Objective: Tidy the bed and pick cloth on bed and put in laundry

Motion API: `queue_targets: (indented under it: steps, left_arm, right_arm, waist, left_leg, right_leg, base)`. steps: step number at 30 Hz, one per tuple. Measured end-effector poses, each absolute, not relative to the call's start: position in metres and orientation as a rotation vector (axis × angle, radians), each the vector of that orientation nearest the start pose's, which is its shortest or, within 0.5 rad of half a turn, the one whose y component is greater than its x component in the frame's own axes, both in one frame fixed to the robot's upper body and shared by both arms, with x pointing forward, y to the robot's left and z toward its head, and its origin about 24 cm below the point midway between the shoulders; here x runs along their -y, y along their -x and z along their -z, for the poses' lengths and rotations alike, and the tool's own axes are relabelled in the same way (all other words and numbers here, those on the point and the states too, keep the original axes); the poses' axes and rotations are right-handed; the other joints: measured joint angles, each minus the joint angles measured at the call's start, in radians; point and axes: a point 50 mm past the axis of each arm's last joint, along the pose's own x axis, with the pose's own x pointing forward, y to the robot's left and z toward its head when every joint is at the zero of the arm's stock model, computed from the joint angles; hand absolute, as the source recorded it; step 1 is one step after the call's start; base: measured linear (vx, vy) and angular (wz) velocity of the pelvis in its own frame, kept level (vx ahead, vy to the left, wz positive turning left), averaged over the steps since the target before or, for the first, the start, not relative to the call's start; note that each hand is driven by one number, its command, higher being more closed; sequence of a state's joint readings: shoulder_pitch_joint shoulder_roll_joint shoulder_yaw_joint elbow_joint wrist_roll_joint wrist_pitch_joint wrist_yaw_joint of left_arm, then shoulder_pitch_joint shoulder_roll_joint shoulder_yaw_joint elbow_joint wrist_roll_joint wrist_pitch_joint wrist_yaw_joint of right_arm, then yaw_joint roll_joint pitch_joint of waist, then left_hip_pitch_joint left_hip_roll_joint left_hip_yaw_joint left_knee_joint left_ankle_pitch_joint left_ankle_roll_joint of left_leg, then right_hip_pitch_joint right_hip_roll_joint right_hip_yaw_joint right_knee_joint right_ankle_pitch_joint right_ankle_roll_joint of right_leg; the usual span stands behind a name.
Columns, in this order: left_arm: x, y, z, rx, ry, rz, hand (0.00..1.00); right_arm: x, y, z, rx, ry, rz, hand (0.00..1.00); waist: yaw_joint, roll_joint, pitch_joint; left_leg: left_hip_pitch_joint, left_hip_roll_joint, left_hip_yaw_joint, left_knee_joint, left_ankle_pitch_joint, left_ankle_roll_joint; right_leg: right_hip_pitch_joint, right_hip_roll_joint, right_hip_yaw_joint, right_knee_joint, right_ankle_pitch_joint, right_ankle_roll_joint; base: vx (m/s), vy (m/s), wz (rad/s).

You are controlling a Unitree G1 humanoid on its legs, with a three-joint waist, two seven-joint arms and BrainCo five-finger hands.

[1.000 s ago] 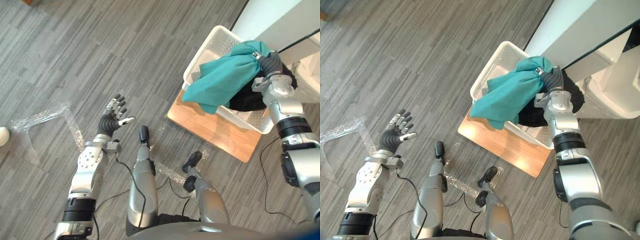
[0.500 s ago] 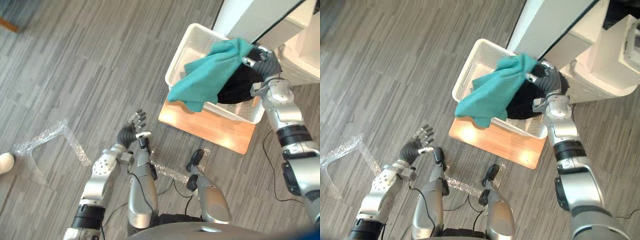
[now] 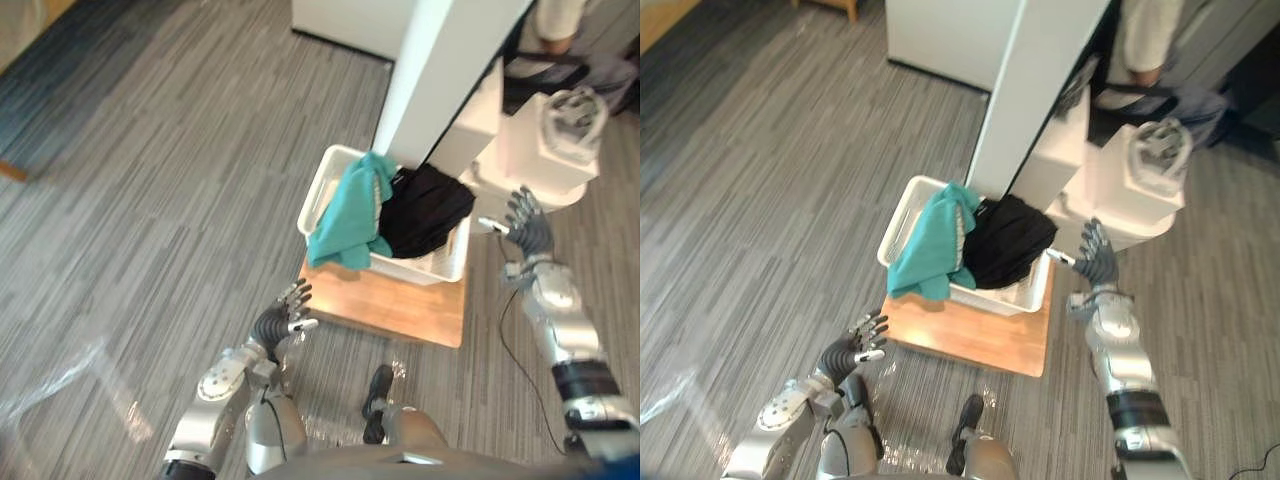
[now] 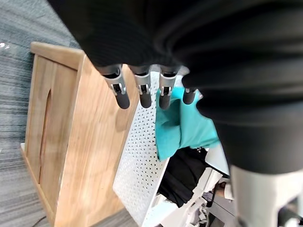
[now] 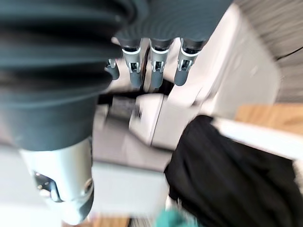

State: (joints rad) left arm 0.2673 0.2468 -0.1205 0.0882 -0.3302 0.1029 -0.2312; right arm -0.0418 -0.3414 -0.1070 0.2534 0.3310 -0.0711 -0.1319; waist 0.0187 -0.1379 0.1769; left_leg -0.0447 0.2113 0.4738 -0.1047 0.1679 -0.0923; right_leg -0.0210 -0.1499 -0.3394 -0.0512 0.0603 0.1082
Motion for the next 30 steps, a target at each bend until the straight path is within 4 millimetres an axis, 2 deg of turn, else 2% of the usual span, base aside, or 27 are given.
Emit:
queue_targets:
  steps: [4,6,9,12,15,16,18,19,23,25,30]
  left_arm:
    - [-0.18,-0.163,0.062,-0.543,0.163,0.151,0.0]
    - [-0.18,-0.157,0.072,-0.566,0.172,0.123,0.0]
    - [-0.177,-0.147,0.084,-0.595,0.191,0.067,0.0]
    - [-0.173,-0.133,0.102,-0.672,0.191,-0.009,0.0]
    - [-0.177,-0.12,0.115,-0.747,0.176,-0.108,0.0]
    - [-0.187,-0.109,0.125,-0.8,0.17,-0.21,0.0]
    - [-0.197,-0.098,0.133,-0.847,0.17,-0.294,0.0]
    - [-0.203,-0.084,0.141,-0.909,0.172,-0.359,0.0]
    - [-0.209,-0.068,0.152,-0.992,0.198,-0.437,0.0]
    - [-0.208,-0.065,0.155,-1.015,0.222,-0.458,0.0]
    - [-0.198,-0.063,0.161,-1.092,0.229,-0.408,0.0]
  right_arm:
    - [0.252,-0.214,0.016,-0.234,-0.079,0.346,0.0]
    - [0.24,-0.194,0.036,-0.314,-0.123,0.341,0.0]
    - [0.218,-0.169,0.068,-0.462,-0.172,0.298,0.0]
    - [0.189,-0.144,0.096,-0.601,-0.236,0.25,0.0]
    - [0.169,-0.128,0.112,-0.686,-0.281,0.212,0.0]
    - [0.162,-0.118,0.122,-0.74,-0.297,0.196,0.0]
    - [0.158,-0.108,0.131,-0.796,-0.306,0.2,0.0]
    - [0.157,-0.094,0.142,-0.872,-0.305,0.204,0.0]
    - [0.163,-0.072,0.154,-0.961,-0.301,0.225,0.0]
    - [0.165,-0.072,0.157,-0.972,-0.302,0.223,0.0]
    - [0.172,-0.075,0.158,-1.011,-0.218,0.138,0.0]
  waist:
    - [-0.047,0.023,-0.033]
    - [-0.064,0.05,-0.047]
    - [-0.062,0.084,-0.083]
    - [-0.058,0.103,-0.117]
    - [-0.054,0.109,-0.134]
    - [-0.053,0.11,-0.144]
    - [-0.051,0.105,-0.15]
    - [-0.045,0.106,-0.151]
    - [-0.027,0.093,-0.159]
    - [-0.029,0.094,-0.16]
    - [-0.029,0.122,-0.175]
  left_leg:
    - [0.072,-0.003,0.031,0.0,-0.016,-0.01]
    - [0.112,-0.003,0.05,-0.001,-0.028,-0.014]
    - [0.15,-0.003,0.078,-0.001,-0.049,-0.026]
    - [0.181,-0.002,0.097,-0.001,-0.064,-0.027]
    - [0.201,-0.002,0.105,-0.001,-0.072,-0.028]
    - [0.204,-0.003,0.11,-0.001,-0.077,-0.03]
    - [0.209,-0.002,0.116,-0.001,-0.081,-0.033]
    - [0.223,-0.003,0.123,-0.001,-0.088,-0.037]
    - [0.252,-0.005,0.133,-0.001,-0.098,-0.049]
    - [0.258,-0.005,0.136,-0.001,-0.1,-0.05]
    - [0.274,-0.005,0.147,-0.001,-0.103,-0.054]
  right_leg:
    - [0.045,-0.004,0.024,0.007,-0.014,0.003]
    - [0.068,-0.007,0.032,0.009,-0.024,0.0]
    - [0.093,-0.007,0.051,0.002,-0.029,0.006]
    - [0.123,-0.007,0.054,-0.007,-0.035,0.012]
    - [0.142,-0.007,0.055,-0.017,-0.038,0.012]
    - [0.15,-0.007,0.055,-0.021,-0.038,0.012]
    - [0.153,-0.006,0.06,-0.023,-0.039,0.013]
    - [0.165,-0.007,0.065,-0.025,-0.037,0.009]
    - [0.188,-0.008,0.069,-0.027,-0.043,0.009]
    - [0.194,-0.009,0.07,-0.028,-0.044,0.01]
    - [0.203,-0.007,0.076,-0.035,-0.046,0.013]
  base:
    - [0.07,-0.008,-0.22]
    - [0.02,-0.002,-0.21]
    - [0.03,0.001,-0.18]
    - [0.05,0.001,-0.06]
    - [0.04,-0.001,-0.03]
    - [0.02,0.0,-0.06]
    - [0.05,0.003,-0.1]
    - [0.06,0.006,-0.12]
    - [0.06,0.009,-0.07]
    - [0.04,0.001,-0.04]
    - [0.04,-0.005,-0.05]
